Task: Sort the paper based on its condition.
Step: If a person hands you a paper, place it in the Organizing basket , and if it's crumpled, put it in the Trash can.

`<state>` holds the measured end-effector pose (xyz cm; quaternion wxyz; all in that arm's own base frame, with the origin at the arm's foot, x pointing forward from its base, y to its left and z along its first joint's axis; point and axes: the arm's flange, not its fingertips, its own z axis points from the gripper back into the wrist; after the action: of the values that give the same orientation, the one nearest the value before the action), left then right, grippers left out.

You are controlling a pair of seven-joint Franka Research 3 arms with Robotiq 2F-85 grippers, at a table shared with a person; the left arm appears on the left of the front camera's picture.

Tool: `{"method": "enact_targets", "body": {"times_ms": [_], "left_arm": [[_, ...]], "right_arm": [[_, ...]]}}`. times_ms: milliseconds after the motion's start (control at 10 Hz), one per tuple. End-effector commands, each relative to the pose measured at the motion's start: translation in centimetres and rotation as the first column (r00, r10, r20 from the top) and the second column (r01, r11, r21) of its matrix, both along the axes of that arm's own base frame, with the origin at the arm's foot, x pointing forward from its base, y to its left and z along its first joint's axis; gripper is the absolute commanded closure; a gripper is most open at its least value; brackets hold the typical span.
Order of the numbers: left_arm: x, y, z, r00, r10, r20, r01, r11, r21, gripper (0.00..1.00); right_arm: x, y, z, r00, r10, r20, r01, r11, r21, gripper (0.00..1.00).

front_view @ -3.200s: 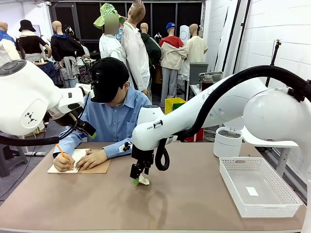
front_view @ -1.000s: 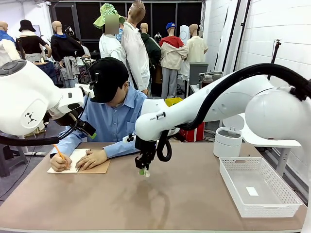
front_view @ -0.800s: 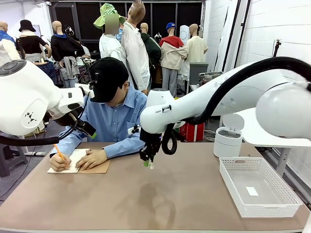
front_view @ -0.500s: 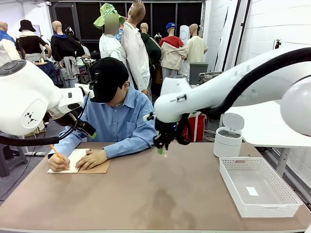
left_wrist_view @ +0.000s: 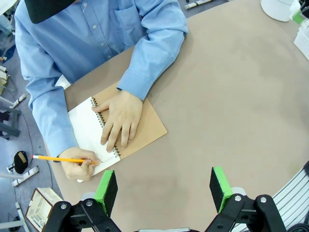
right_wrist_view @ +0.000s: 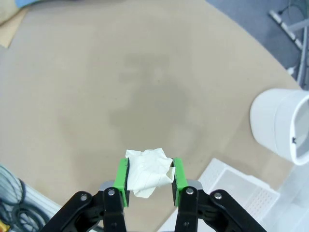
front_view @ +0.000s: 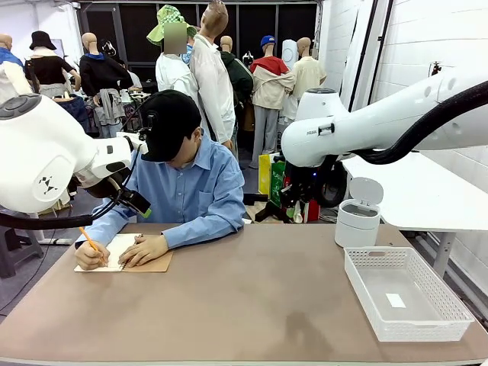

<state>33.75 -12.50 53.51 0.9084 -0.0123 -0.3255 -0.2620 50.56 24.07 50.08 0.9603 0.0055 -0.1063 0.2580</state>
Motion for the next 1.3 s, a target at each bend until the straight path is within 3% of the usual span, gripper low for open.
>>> {"method": "enact_targets", "body": {"times_ms": [0, 100, 500, 600, 700, 900, 1200], "left_arm": [[0.0, 0.0, -0.1, 1.000, 0.000, -0.006, 0.000, 1.000, 0.002, 0.00], [0.0, 0.0, -0.1, 1.000, 0.000, -0.006, 0.000, 1.000, 0.002, 0.00], [0.0, 0.0, -0.1, 1.000, 0.000, -0.006, 0.000, 1.000, 0.002, 0.00], [0.0, 0.0, -0.1, 1.000, 0.000, -0.006, 0.000, 1.000, 0.002, 0.00], [0.0, 0.0, -0.1, 1.000, 0.000, -0.006, 0.000, 1.000, 0.002, 0.00], [0.0, 0.0, -0.1, 1.000, 0.000, -0.006, 0.000, 1.000, 0.002, 0.00], [0.0, 0.0, -0.1, 1.000, 0.000, -0.006, 0.000, 1.000, 0.002, 0.00]], "right_arm": [[-1.6, 0.1, -0.4, 1.000, -0.025, 0.004, 0.025, 1.000, -0.008, 0.58], [0.0, 0.0, 0.0, 1.000, 0.000, 0.000, 0.000, 1.000, 0.000, 0.58], [-0.2, -0.1, 0.1, 1.000, -0.007, 0.000, 0.007, 1.000, 0.000, 0.58], [0.8, -0.3, 0.1, 0.986, -0.165, 0.033, 0.165, 0.986, -0.017, 0.58], [1.3, -1.2, 0.5, 0.938, -0.328, 0.113, 0.332, 0.943, -0.025, 0.58], [2.8, -2.8, 0.7, 0.883, -0.454, 0.124, 0.459, 0.888, -0.021, 0.58], [5.6, -6.4, 0.7, 0.756, -0.640, 0.138, 0.645, 0.764, 0.015, 0.58]]}}
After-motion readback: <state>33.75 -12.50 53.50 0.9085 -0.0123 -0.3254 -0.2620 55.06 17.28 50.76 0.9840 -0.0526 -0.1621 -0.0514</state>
